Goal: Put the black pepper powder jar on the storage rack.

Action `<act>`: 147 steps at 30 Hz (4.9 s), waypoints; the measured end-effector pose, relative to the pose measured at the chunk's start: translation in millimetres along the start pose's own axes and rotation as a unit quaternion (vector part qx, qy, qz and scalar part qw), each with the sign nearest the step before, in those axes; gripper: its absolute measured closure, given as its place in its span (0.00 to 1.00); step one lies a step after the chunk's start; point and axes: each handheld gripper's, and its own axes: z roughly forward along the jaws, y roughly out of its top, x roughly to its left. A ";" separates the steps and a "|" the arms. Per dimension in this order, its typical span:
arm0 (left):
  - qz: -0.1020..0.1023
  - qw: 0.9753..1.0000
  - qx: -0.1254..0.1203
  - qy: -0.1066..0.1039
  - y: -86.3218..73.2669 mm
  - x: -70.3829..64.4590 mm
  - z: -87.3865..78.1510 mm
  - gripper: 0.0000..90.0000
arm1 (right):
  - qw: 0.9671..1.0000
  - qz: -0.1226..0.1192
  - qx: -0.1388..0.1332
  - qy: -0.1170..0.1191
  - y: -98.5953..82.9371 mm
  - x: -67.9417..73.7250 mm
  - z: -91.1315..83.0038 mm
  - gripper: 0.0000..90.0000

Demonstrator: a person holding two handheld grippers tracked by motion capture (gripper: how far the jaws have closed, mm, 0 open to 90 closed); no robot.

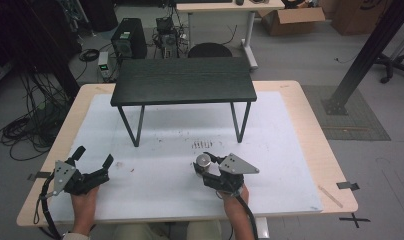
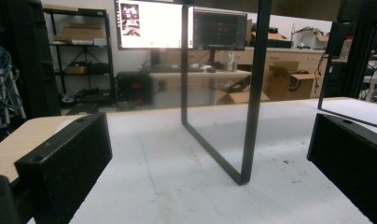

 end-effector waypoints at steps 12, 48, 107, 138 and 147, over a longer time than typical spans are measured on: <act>0.000 1.000 0.000 0.000 0.0 -0.1 0.1 0.00 | 0.999 -0.006 -0.031 -0.033 14.4 1.8 -5.8 0.54; 0.002 1.000 0.003 -0.001 0.1 -0.2 0.6 0.00 | 0.987 -0.024 -0.105 -0.122 77.2 -7.6 -25.1 0.54; 0.001 1.000 0.006 -0.001 0.4 -0.2 0.9 0.00 | 0.977 -0.055 -0.164 -0.124 200.4 -31.8 17.3 0.54; 0.004 1.000 0.009 -0.001 0.5 -0.5 1.6 0.00 | 0.988 -0.044 -0.114 -0.093 240.8 -51.4 101.6 0.54; 0.004 1.000 0.011 -0.002 0.6 -1.0 2.3 0.00 | 0.992 -0.028 -0.080 -0.095 239.6 -59.7 129.4 0.54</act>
